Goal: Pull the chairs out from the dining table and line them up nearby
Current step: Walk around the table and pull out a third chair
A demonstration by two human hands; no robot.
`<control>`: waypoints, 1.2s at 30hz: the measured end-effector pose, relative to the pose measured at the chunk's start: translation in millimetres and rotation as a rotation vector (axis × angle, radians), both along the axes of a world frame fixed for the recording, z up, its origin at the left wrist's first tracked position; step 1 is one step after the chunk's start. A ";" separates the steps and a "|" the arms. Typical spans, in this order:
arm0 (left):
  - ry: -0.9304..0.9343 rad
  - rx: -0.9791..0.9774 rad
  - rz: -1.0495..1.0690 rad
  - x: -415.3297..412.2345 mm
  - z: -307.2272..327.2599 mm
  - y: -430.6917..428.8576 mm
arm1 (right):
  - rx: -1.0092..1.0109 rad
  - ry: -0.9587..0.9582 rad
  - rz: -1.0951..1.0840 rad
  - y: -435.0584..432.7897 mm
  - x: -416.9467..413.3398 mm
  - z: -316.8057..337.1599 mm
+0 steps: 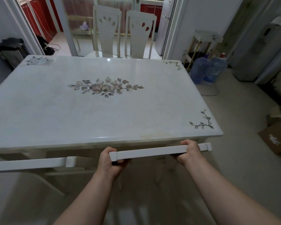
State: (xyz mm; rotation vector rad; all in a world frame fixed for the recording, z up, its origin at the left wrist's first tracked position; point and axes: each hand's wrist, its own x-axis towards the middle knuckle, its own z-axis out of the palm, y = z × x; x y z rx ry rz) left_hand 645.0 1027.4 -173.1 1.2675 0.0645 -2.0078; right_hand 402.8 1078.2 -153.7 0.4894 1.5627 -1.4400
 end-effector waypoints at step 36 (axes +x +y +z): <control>-0.001 0.013 -0.065 92.0 72.5 263.9 | -0.066 0.018 0.168 273.5 96.1 107.5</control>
